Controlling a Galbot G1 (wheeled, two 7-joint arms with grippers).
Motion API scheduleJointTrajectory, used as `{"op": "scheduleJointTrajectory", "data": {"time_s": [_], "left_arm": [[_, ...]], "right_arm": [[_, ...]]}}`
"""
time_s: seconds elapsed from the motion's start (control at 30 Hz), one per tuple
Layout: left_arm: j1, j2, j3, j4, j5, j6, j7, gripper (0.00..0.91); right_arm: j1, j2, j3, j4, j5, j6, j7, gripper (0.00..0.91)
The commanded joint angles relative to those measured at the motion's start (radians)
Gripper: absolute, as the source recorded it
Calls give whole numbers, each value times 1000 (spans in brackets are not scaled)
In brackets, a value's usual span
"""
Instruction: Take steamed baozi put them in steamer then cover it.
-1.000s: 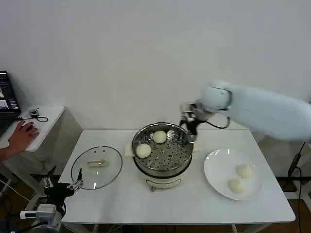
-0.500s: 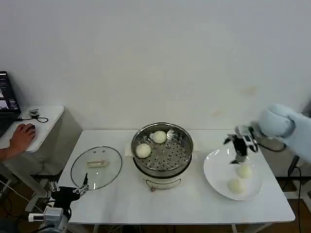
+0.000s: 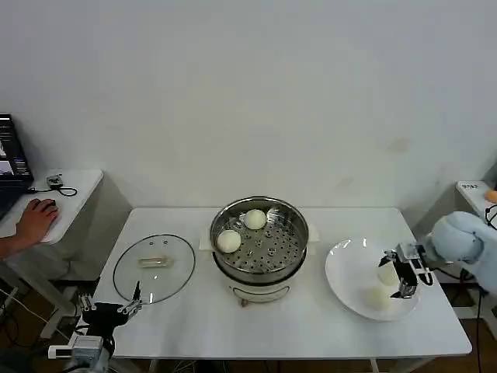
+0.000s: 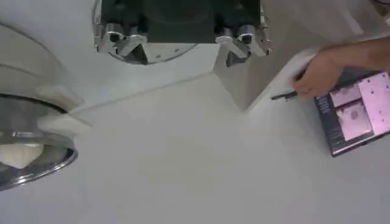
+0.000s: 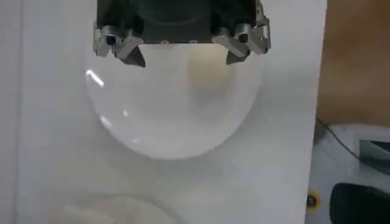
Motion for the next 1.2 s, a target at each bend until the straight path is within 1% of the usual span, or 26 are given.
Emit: {"op": "scheduleJointTrajectory", "data": {"time_s": [0.03, 0.07, 0.1, 0.27, 0.67, 0.73, 0.77, 0.8, 0.83, 0.87, 0.9, 1.07, 1.13, 1.2], "left_arm": [[3, -4, -3, 4, 3, -2, 0, 907], [4, -4, -4, 4, 3, -2, 0, 907], [5, -6, -5, 5, 3, -2, 0, 907], [6, -9, -7, 12, 8, -3, -1, 907], [0, -11, -7, 22, 9, -3, -1, 907], [0, -11, -7, 22, 9, -3, -1, 907], [0, -11, -8, 22, 9, -3, -1, 907], [-1, -11, -8, 22, 9, -3, -1, 907], [0, -11, -8, 22, 9, -3, -1, 907], [0, -12, -8, 22, 9, -3, -1, 907], [0, -12, -7, 21, 9, -3, -1, 907], [0, -13, -7, 19, 9, -3, -1, 907], [0, -13, -8, 18, 9, -3, -1, 907], [1, -13, -8, 17, 9, -2, -1, 907]], "right_arm": [[-118, 57, 48, -74, -82, 25, -2, 907], [-118, 57, 48, -74, -82, 25, -2, 907], [-117, 77, 43, -100, -91, 29, 1, 907], [-112, 120, 23, -148, -111, 34, 4, 907], [-123, 171, 23, -192, -123, 33, 15, 907], [-124, 174, 23, -193, -123, 30, 15, 887], [-124, 176, 23, -193, -123, 27, 15, 856], [-123, 178, 23, -193, -122, 24, 17, 856], [-123, 178, 23, -192, -122, 20, 17, 816], [-123, 178, 23, -192, -121, 18, 17, 806], [-122, 176, 23, -190, -121, 14, 17, 776], [-122, 165, 24, -182, -120, 4, 10, 715], [-119, 160, 24, -175, -118, 0, 7, 665], [-114, 154, 25, -170, -115, -1, 2, 665]]}}
